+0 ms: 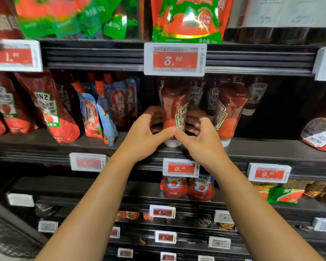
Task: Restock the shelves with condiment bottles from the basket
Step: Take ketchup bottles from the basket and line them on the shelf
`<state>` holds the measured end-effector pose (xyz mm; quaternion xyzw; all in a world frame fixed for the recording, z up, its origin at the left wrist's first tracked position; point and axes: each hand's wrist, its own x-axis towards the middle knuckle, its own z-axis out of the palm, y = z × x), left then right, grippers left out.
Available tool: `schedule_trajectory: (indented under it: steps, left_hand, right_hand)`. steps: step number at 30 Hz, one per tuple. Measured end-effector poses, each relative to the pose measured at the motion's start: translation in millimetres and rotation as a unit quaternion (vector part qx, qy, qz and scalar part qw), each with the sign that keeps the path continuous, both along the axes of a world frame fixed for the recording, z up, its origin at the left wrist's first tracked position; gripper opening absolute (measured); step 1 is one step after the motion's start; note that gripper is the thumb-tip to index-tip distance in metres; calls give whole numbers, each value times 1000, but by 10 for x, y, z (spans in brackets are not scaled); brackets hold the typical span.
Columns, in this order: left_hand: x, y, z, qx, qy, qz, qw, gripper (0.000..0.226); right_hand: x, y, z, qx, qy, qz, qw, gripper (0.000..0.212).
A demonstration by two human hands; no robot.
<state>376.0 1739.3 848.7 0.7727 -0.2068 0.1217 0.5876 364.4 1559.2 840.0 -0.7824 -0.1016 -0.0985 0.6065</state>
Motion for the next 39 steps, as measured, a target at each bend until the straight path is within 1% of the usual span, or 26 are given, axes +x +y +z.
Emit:
schedule_trajectory:
  steps: [1, 4, 5, 8, 11, 13, 15, 17, 18, 19, 20, 21, 22, 24, 25, 27, 30, 32, 34, 36, 38, 39]
  left_hand:
    - [5, 5, -1, -6, -7, 3, 1000, 42]
    - [31, 41, -60, -83, -6, 2, 997, 42]
    - [31, 50, -62, -96, -5, 5, 995, 41]
    - [26, 54, -38, -89, 1, 11, 996, 38]
    - [-38, 14, -27, -81, -18, 34, 996, 40]
    - [-149, -4, -19, -61, -75, 98, 991, 40]
    - [-309, -34, -18, -12, -188, 166, 968, 34]
    - [-492, -184, -32, 45, -286, 164, 943, 23]
    - [-573, -313, -42, 73, -310, 147, 936, 21]
    - [-635, -470, -51, 102, -310, 119, 938, 22]
    - [-675, -638, -55, 128, -286, 85, 946, 28]
    - [-699, -801, -51, 146, -242, 49, 958, 37]
    - [-705, -945, -45, 153, -189, 23, 970, 48]
    - [-653, -1149, -35, 140, -106, 19, 984, 67]
    - [-600, -1211, -31, 133, -82, 28, 987, 71]
    - [-496, -1285, -17, 129, -61, 42, 989, 67]
    - [-402, -1325, 4, 125, -38, 48, 990, 49]
    - [-357, -1337, -7, 135, -30, 53, 989, 45]
    - [-316, -1346, -11, 140, -18, 59, 988, 45]
    - [-271, -1355, 1, 129, 3, 66, 989, 41]
    - [-227, -1350, 15, 115, 24, 72, 990, 35]
    - [-211, -1341, 16, 111, 34, 71, 991, 33]
  right_hand:
    - [-1, -4, -5, 8, -7, -4, 1000, 52]
    - [-3, -1, -10, 10, -19, -13, 1000, 50]
    - [-1, 7, -11, 9, -22, -13, 1000, 51]
    - [-10, 39, 19, -13, -32, -27, 999, 55]
    - [-78, 7, 20, -45, -54, -28, 997, 50]
    - [-184, -98, -21, -57, -94, -24, 994, 45]
    - [-303, -270, -72, -21, -152, -57, 986, 32]
    - [-381, -475, -78, 34, -217, -123, 968, 16]
    - [-379, -577, -69, 59, -242, -160, 955, 10]
    - [-347, -674, -49, 89, -250, -192, 945, 8]
    - [-289, -754, -15, 127, -234, -218, 939, 5]
    - [-215, -811, 32, 171, -193, -234, 937, 6]
    - [-128, -848, 82, 212, -134, -231, 940, 14]
    - [37, -871, 143, 256, -11, -183, 949, 28]
    - [96, -862, 150, 262, 30, -164, 951, 30]
    - [142, -838, 141, 264, 76, -153, 949, 29]
    - [137, -844, 109, 245, 77, -138, 956, 29]
    - [120, -876, 105, 234, 49, -114, 964, 28]
    - [87, -912, 113, 259, 21, -82, 962, 24]
    - [42, -938, 121, 276, 2, -57, 960, 23]
    - [17, -945, 118, 272, -11, -38, 961, 22]
    - [11, -944, 113, 269, -14, -35, 962, 26]
